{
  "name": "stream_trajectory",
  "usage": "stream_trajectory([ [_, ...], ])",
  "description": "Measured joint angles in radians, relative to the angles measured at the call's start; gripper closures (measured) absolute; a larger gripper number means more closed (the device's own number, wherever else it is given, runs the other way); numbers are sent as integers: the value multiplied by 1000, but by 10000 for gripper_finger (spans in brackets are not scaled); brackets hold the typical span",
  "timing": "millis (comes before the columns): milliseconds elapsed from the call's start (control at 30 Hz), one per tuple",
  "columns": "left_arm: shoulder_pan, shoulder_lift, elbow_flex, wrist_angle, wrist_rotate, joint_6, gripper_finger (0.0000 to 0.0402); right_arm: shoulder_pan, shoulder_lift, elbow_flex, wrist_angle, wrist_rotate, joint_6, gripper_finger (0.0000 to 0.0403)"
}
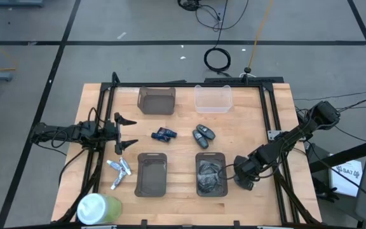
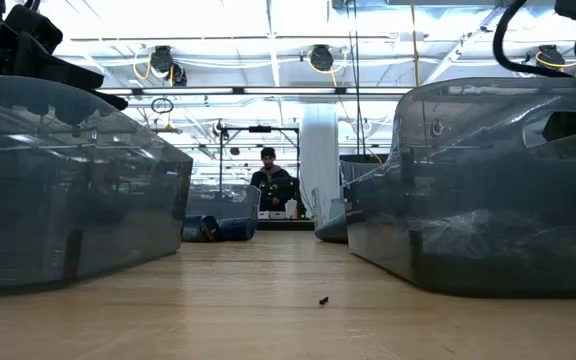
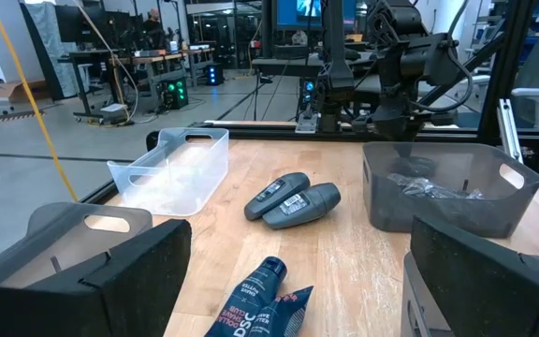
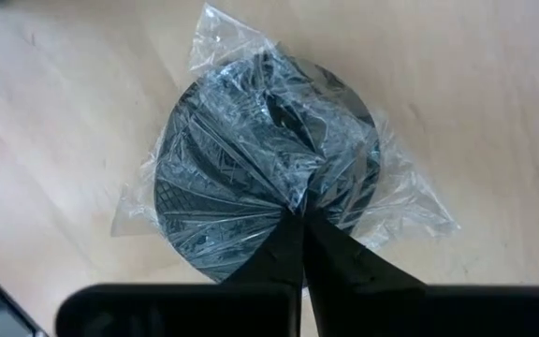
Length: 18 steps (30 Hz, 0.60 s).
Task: Pick & Place Travel size toiletries
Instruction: Put the black hairbrush into the bottom right black bin
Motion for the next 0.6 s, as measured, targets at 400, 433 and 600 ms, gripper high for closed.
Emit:
stream_trajectory([
  [400, 0, 0, 0, 0, 0, 0, 7, 1, -192, -5, 39, 13, -44, 403],
  [433, 0, 0, 0, 0, 0, 0, 7, 1, -209, -5, 42, 11, -53, 403],
  [600, 0, 0, 0, 0, 0, 0, 7, 1, -284, -5, 48, 40, -67, 403],
])
